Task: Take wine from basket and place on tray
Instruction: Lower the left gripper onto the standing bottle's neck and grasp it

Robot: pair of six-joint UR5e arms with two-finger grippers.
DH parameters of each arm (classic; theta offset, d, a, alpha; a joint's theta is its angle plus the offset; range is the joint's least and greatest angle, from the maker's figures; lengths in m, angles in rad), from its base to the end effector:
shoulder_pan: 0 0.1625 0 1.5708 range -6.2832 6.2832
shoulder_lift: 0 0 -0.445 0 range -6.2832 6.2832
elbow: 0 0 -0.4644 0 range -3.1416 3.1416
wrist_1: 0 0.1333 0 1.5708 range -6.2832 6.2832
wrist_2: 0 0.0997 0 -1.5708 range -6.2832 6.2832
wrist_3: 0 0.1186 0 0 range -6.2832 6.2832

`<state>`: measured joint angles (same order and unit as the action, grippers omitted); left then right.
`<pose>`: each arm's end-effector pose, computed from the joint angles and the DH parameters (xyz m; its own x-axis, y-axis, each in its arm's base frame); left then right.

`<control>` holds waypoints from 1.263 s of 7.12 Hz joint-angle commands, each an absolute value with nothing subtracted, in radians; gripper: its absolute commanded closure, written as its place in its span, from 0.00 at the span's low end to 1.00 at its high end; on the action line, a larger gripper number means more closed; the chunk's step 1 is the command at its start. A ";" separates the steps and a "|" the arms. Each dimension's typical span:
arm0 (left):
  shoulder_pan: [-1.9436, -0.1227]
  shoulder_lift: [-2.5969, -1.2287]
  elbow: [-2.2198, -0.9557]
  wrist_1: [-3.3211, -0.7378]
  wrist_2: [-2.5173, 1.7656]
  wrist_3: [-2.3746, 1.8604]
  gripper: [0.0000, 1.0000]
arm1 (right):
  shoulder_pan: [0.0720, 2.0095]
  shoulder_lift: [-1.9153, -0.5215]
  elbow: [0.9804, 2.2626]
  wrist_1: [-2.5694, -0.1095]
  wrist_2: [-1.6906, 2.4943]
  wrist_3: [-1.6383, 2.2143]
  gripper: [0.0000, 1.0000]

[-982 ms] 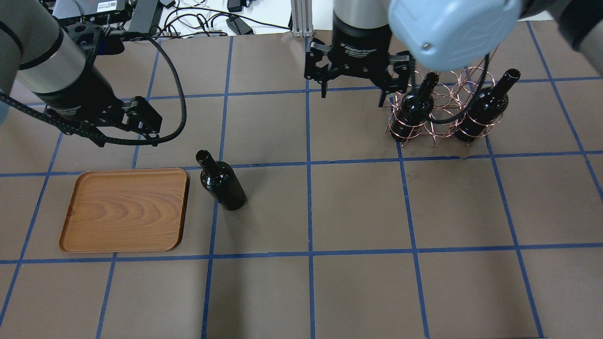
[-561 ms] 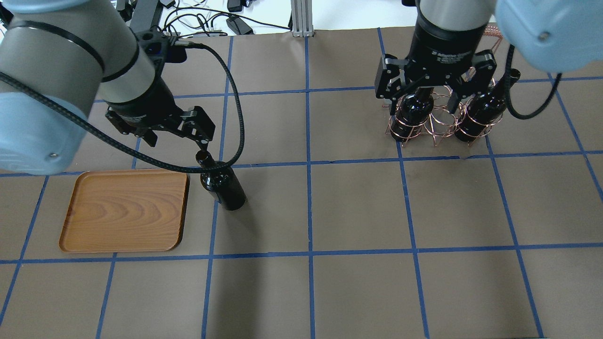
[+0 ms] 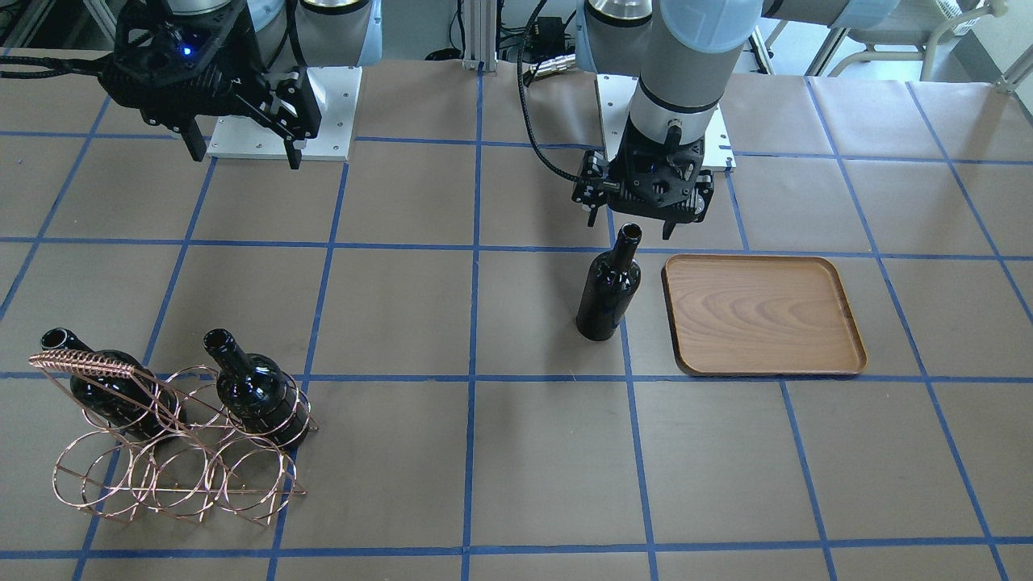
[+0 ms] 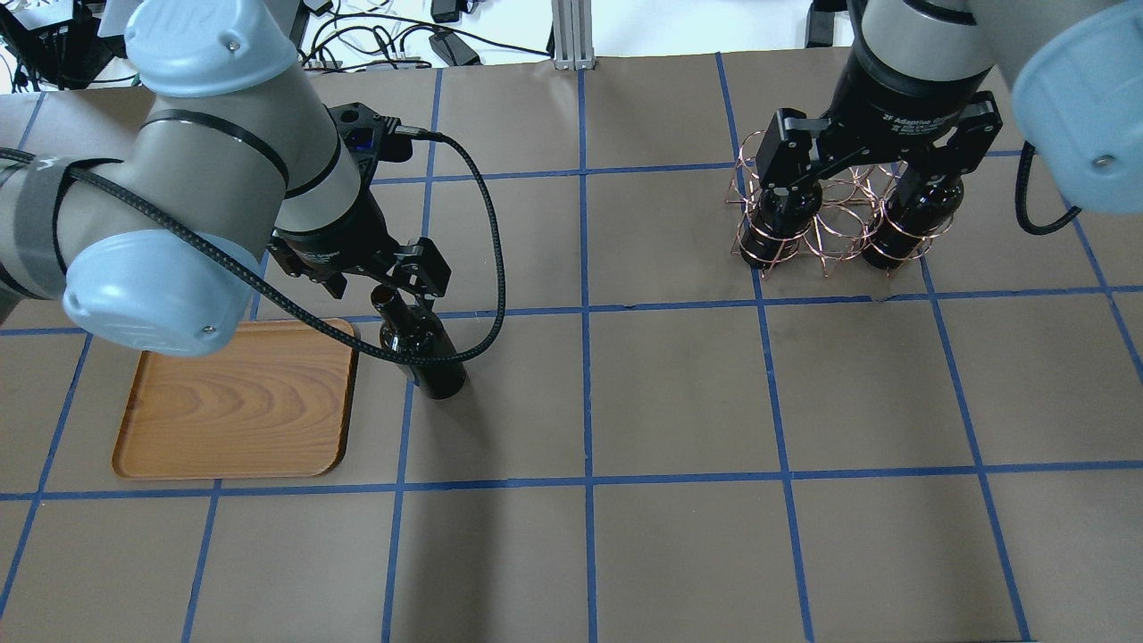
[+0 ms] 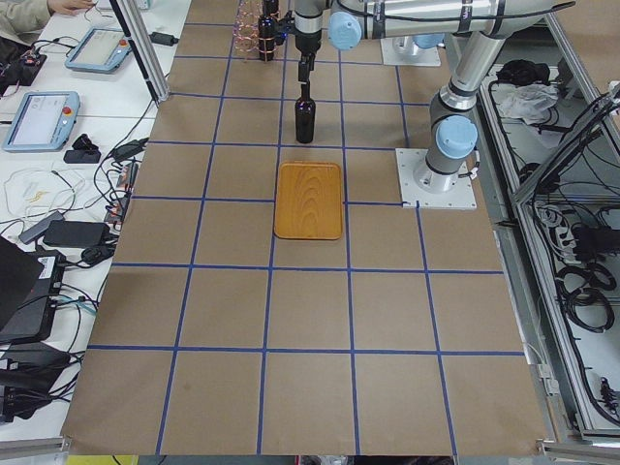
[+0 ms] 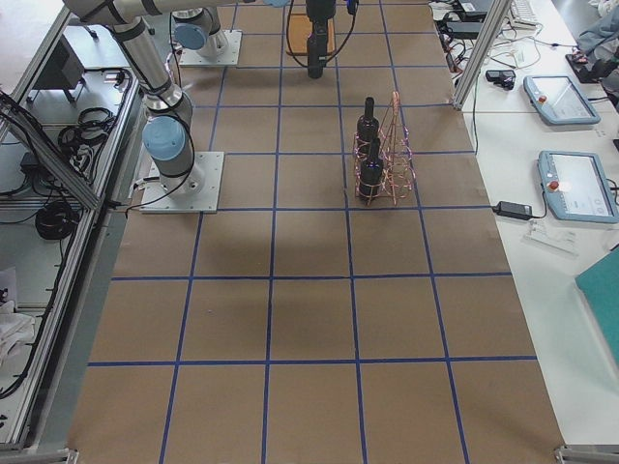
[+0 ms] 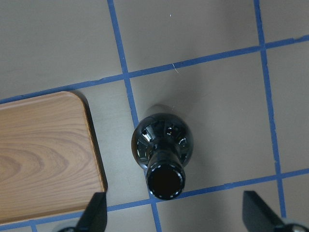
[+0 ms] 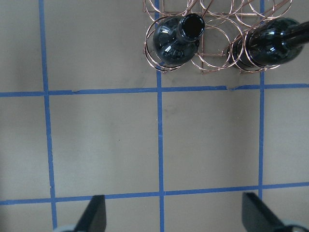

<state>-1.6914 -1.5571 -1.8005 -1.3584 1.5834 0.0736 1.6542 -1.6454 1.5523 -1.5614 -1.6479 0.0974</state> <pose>-0.1966 -0.5270 0.3890 -0.9811 0.1930 -0.0123 0.1930 0.9812 0.0045 0.1686 -0.5262 0.5399 -0.9975 0.0203 0.0683 0.0141 0.9958 -0.0907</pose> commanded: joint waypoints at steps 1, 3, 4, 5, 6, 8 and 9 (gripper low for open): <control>-1.692 -1.597 -1.824 -1.342 1.586 0.089 0.03 | 1.655 -1.651 1.548 -1.635 -1.644 0.101 0.00; -1.690 -1.601 -1.836 -1.342 1.583 0.126 0.27 | 1.663 -1.648 1.554 -1.637 -1.641 0.104 0.00; -1.690 -1.601 -1.836 -1.342 1.583 0.126 0.36 | 1.663 -1.647 1.554 -1.626 -1.644 0.104 0.00; -1.690 -1.603 -1.833 -1.342 1.582 0.126 0.42 | 1.664 -1.647 1.554 -1.625 -1.625 0.106 0.00; -1.687 -1.603 -1.829 -1.350 1.580 0.129 0.58 | 1.664 -1.649 1.552 -1.618 -1.605 0.109 0.00; -1.686 -1.603 -1.825 -1.351 1.580 0.129 0.94 | 1.654 -1.648 1.537 -1.594 -1.603 0.117 0.00; -1.686 -1.603 -1.824 -1.350 1.580 0.129 1.00 | 1.652 -1.646 1.529 -1.577 -1.603 0.117 0.00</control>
